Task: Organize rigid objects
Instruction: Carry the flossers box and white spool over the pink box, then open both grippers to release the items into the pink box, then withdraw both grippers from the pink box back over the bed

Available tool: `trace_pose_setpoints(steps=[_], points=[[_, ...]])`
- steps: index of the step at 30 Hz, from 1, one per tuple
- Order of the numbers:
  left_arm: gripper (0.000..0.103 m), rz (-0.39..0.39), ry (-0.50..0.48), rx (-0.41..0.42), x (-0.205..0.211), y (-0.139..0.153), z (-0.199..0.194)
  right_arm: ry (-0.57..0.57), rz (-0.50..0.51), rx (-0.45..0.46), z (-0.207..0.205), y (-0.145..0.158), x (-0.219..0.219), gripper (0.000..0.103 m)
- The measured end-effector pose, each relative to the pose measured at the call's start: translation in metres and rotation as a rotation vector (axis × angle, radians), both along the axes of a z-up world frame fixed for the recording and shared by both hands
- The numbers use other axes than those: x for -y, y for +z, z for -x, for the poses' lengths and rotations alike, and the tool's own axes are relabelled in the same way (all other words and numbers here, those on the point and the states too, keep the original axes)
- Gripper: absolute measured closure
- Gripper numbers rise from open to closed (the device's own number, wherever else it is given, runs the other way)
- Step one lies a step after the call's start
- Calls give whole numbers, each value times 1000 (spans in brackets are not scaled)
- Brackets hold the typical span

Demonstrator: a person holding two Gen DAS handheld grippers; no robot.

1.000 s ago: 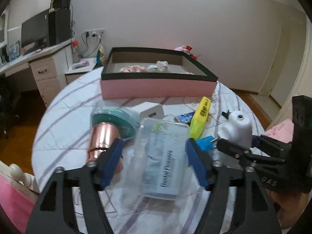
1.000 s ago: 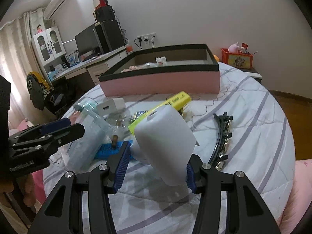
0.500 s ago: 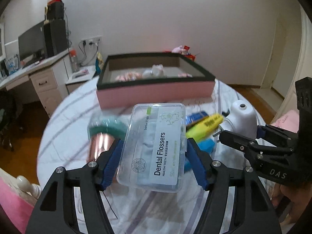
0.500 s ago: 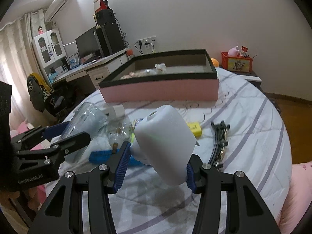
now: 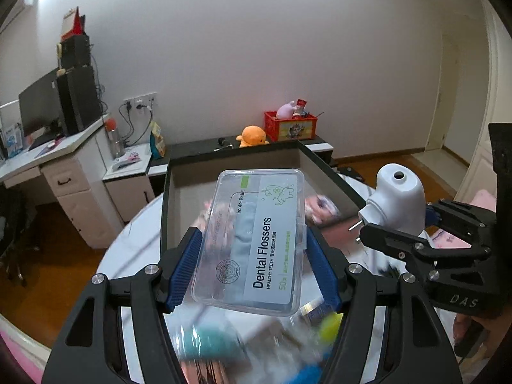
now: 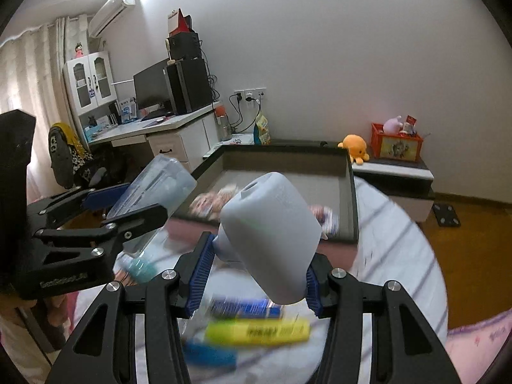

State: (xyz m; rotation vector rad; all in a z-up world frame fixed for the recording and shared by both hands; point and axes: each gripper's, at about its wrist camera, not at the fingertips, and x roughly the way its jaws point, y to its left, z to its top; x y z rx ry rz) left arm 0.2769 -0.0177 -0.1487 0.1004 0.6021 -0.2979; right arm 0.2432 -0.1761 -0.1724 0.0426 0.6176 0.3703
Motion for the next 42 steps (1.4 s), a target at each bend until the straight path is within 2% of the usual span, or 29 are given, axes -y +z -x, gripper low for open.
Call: trace_pose_setpoints(steps=[5, 9, 11, 14, 19, 22, 24, 26, 30, 31, 32, 34, 35, 36, 42], points=[[36, 11, 2, -74, -1, -1, -79, 7, 29, -46, -64, 1, -5, 51], [36, -35, 26, -148, 5, -16, -135, 6, 73, -117, -112, -12, -12, 51], [36, -27, 17, -199, 6, -25, -157, 8, 103, -159, -132, -21, -15, 51], [36, -80, 41, -234, 12, -40, -176, 7, 136, -241, -159, -39, -19, 51], [35, -85, 51, -277, 11, -58, -188, -7, 152, -293, -171, -55, -16, 51], [27, -64, 74, -260, 6, -53, -186, -24, 123, -262, -169, -49, -11, 39], [21, -31, 76, -230, 2, -44, -178, -47, 101, -229, -163, -40, -5, 27], [15, -14, 91, -190, -5, -31, -163, -61, 79, -190, -154, -26, -2, 23], [9, 18, 111, -76, -17, 0, -116, -68, 44, -109, -124, 6, 4, 20], [2, 28, 114, -40, -20, 9, -100, -70, 41, -76, -107, 17, 6, 20], [0, 38, 117, 2, -23, 17, -82, -72, 38, -50, -96, 24, 6, 19], [0, 57, 124, 73, -28, 30, -46, -70, 30, 6, -70, 36, 6, 16], [0, 62, 129, 100, -30, 36, -29, -72, 28, 37, -51, 44, 6, 11], [0, 65, 137, 127, -32, 41, -13, -75, 26, 57, -39, 49, 6, 0], [0, 42, 192, 290, -35, 61, 88, -93, 30, 204, 54, 70, 7, 0]])
